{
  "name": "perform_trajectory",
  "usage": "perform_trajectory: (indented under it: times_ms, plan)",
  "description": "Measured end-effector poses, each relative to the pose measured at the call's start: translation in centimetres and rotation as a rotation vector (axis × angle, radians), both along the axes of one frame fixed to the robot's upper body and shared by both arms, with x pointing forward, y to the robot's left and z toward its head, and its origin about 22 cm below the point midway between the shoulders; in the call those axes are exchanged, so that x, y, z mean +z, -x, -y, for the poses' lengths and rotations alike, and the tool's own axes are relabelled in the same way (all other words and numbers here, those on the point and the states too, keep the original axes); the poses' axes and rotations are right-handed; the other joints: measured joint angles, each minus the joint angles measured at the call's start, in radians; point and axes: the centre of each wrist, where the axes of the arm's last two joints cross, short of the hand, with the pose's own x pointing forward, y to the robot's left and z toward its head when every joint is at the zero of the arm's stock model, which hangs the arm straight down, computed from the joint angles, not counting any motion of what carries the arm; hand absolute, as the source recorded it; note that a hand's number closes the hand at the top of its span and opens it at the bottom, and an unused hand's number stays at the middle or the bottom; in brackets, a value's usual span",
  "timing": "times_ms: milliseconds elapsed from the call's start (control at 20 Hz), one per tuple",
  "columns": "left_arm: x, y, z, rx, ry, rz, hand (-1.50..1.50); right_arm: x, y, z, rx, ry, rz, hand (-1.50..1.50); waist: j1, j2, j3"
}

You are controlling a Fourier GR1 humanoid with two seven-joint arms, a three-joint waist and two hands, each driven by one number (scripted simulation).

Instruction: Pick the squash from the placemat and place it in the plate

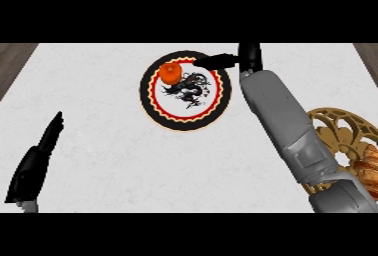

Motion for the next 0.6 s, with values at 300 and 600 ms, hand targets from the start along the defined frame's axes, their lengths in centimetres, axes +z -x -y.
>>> perform_trajectory:
  times_ms: [300, 600]
  plan:
    - [-0.2, 0.2, -0.4, 0.004, 0.005, -0.004, 0.0, -1.5, -0.2, 7.4, 0.008, -0.118, 0.07, -1.5, -0.007, 0.0, 0.0]
    - [-0.2, 0.2, -0.3, 0.007, 0.0, -0.005, 0.0, -3.5, 0.7, 13.3, 0.036, -0.105, 0.132, -1.5, -0.01, -0.002, 0.0]
